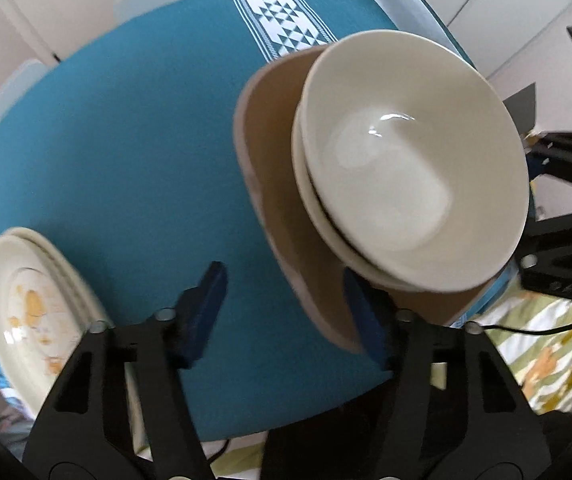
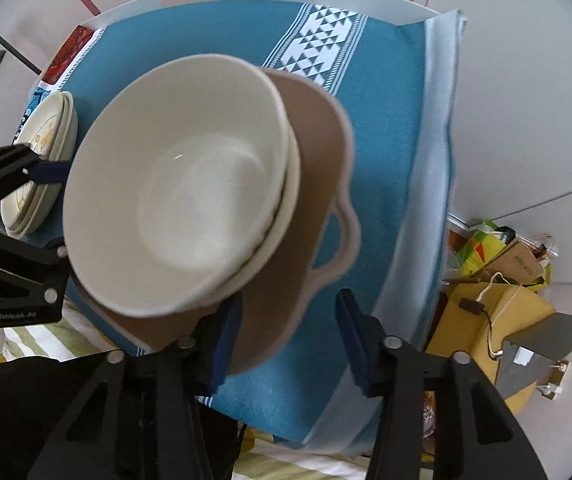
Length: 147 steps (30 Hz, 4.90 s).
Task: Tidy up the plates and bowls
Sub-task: 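Open both tools and move them to the beige basin rim, then grasp the beige basin rim holding the nested bowls with both tools, then lift the basin with both tools and lower it onto the plate stack, then open both tools and pull them back from the stack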
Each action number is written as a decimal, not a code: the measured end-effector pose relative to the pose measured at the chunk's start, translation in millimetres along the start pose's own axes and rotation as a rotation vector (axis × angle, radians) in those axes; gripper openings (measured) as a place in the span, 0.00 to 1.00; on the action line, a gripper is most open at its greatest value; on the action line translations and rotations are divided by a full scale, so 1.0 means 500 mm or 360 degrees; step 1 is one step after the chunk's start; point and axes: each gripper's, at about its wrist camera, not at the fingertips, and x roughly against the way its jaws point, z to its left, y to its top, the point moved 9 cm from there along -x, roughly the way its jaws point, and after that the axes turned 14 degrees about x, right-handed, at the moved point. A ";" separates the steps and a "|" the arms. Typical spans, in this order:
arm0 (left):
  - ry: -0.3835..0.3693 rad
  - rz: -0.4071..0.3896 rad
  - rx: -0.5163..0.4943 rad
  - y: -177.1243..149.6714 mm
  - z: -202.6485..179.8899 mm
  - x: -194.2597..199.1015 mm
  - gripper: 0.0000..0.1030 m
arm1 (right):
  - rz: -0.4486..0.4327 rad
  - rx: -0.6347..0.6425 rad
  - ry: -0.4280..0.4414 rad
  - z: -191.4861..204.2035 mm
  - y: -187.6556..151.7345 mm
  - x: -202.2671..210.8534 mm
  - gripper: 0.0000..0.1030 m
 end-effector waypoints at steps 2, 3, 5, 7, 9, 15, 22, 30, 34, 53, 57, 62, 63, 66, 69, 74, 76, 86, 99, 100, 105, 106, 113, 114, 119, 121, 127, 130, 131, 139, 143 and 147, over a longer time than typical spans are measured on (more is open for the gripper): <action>-0.0005 -0.0003 0.0004 0.000 -0.003 -0.008 0.48 | -0.0007 0.0002 -0.0002 0.000 0.003 -0.012 0.39; -0.0005 -0.0006 0.0003 0.001 -0.005 -0.012 0.44 | -0.0020 -0.0009 0.0006 0.001 0.004 -0.014 0.35; -0.0024 -0.0011 -0.0003 0.002 -0.012 -0.020 0.31 | -0.0051 -0.0012 0.0025 0.002 0.006 -0.022 0.30; -0.0022 -0.0035 -0.0029 0.005 -0.021 -0.025 0.17 | -0.0087 -0.0008 0.0075 0.003 0.007 -0.030 0.25; -0.0022 -0.0065 -0.0077 0.006 -0.033 -0.026 0.12 | -0.0136 0.0017 0.0071 -0.003 0.008 -0.029 0.25; 0.0026 -0.0149 -0.0136 0.010 -0.039 -0.021 0.12 | -0.0213 0.0045 0.0017 0.001 0.016 -0.021 0.21; 0.0051 -0.0164 -0.0099 0.017 -0.032 -0.008 0.11 | -0.0255 0.0027 -0.0003 0.008 0.023 -0.005 0.21; 0.0111 -0.0309 -0.0059 0.018 -0.018 0.073 0.11 | -0.0335 0.0087 -0.0067 0.035 0.050 0.048 0.21; 0.0145 -0.0399 0.0008 0.004 0.005 0.143 0.11 | -0.0403 0.0160 -0.0080 0.060 0.076 0.095 0.21; 0.0244 -0.0486 0.0127 -0.079 0.324 0.308 0.10 | -0.0547 0.0357 -0.0068 0.340 0.233 0.173 0.21; 0.0222 -0.0419 0.0126 -0.101 0.392 0.281 0.10 | -0.0505 0.0312 -0.0049 0.398 0.259 0.137 0.21; 0.0214 -0.0351 0.0105 -0.120 0.452 0.240 0.10 | -0.0445 0.0255 -0.0042 0.450 0.282 0.084 0.21; 0.0209 -0.0341 0.0098 -0.122 0.465 0.229 0.10 | -0.0430 0.0250 -0.0046 0.459 0.288 0.072 0.21; 0.0191 -0.0321 0.0075 -0.124 0.491 0.203 0.10 | -0.0406 0.0220 -0.0049 0.477 0.301 0.040 0.21; 0.0169 -0.0313 0.0055 -0.123 0.515 0.174 0.09 | -0.0397 0.0177 -0.0055 0.485 0.308 0.016 0.21; 0.0132 -0.0314 0.0055 -0.119 0.527 0.159 0.09 | -0.0405 0.0117 -0.0020 0.489 0.305 0.003 0.21; 0.0145 -0.0321 0.0039 -0.118 0.526 0.158 0.09 | -0.0424 0.0104 -0.0018 0.491 0.305 0.007 0.21; 0.0187 -0.0298 0.0019 -0.119 0.520 0.156 0.09 | -0.0391 0.0064 0.0034 0.487 0.299 -0.001 0.22; 0.0163 -0.0167 0.0044 -0.131 0.512 0.148 0.13 | -0.0337 -0.0016 0.0118 0.473 0.297 0.002 0.22; 0.0163 -0.0159 0.0044 -0.132 0.512 0.149 0.13 | -0.0332 -0.0016 0.0126 0.473 0.297 0.002 0.22; 0.0166 -0.0129 0.0051 -0.135 0.509 0.152 0.15 | -0.0310 -0.0007 0.0138 0.475 0.295 -0.001 0.22; 0.0166 -0.0132 0.0049 -0.135 0.508 0.156 0.16 | -0.0305 -0.0008 0.0143 0.474 0.295 -0.002 0.22; 0.0233 -0.0155 -0.0006 -0.140 0.510 0.178 0.34 | -0.0302 0.0017 0.0163 0.479 0.300 0.000 0.22; 0.0233 -0.0158 -0.0014 -0.143 0.507 0.181 0.41 | -0.0302 0.0022 0.0160 0.480 0.301 0.002 0.22; 0.0238 -0.0183 -0.0012 -0.154 0.501 0.197 0.45 | -0.0294 0.0007 0.0156 0.479 0.296 0.005 0.22; 0.0237 -0.0198 -0.0001 -0.159 0.501 0.208 0.45 | -0.0305 -0.0012 0.0149 0.476 0.293 0.010 0.22; 0.0191 -0.0305 0.0052 -0.173 0.504 0.280 0.45 | -0.0394 -0.0056 0.0112 0.473 0.285 0.069 0.22; 0.0129 -0.0446 0.0101 -0.169 0.495 0.352 0.45 | -0.0484 -0.0068 0.0065 0.476 0.280 0.128 0.22; 0.0104 -0.0522 0.0112 -0.166 0.488 0.387 0.45 | -0.0536 -0.0079 0.0040 0.477 0.279 0.160 0.22; 0.0014 -0.1129 0.0209 -0.169 0.442 0.631 0.79 | -0.0942 -0.0133 -0.0258 0.476 0.268 0.388 0.55; 0.0010 -0.1431 0.0293 -0.196 0.436 0.726 1.00 | -0.1108 -0.0179 -0.0444 0.478 0.238 0.484 0.98; 0.0053 -0.1576 0.0320 -0.224 0.430 0.771 1.00 | -0.1224 -0.0236 -0.0608 0.482 0.204 0.537 1.00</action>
